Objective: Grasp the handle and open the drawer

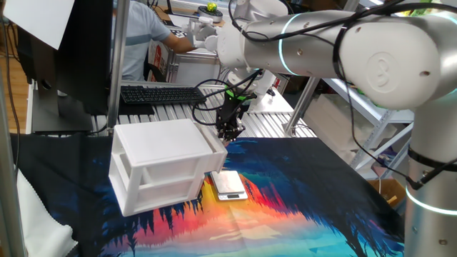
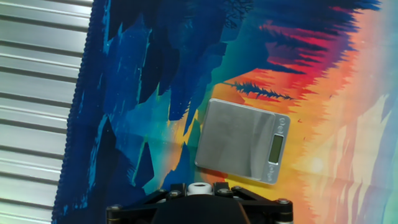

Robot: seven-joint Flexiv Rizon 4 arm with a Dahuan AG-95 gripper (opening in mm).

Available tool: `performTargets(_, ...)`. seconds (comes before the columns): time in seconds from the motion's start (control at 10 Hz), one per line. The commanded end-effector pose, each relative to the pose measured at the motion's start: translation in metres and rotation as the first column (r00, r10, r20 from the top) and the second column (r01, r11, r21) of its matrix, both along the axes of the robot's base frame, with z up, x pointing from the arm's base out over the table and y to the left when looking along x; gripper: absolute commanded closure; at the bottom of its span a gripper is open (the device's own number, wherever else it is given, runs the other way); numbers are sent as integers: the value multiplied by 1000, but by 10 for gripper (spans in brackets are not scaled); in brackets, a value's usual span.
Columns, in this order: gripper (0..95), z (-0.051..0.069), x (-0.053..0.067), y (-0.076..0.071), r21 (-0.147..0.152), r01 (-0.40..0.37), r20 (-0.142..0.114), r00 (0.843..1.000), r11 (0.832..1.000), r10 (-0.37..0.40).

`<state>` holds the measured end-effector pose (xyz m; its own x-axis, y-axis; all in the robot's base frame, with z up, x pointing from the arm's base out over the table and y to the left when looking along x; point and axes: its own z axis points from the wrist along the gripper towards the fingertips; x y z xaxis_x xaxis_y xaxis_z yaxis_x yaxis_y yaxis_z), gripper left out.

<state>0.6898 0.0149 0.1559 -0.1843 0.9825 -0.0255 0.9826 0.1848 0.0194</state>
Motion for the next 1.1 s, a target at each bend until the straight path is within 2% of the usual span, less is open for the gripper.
performTargets(0.1,950,0,-3,-2,-2,-4,5,1000,1000,4)
performTargets(0.6,950,2,2,-10,0,8,-3,1000,1000,-8)
performTargets(0.9,950,-1,5,-15,2,18,-4,1000,1000,-18)
performTargets(1.1,950,3,8,-20,9,15,-8,1000,1000,-15)
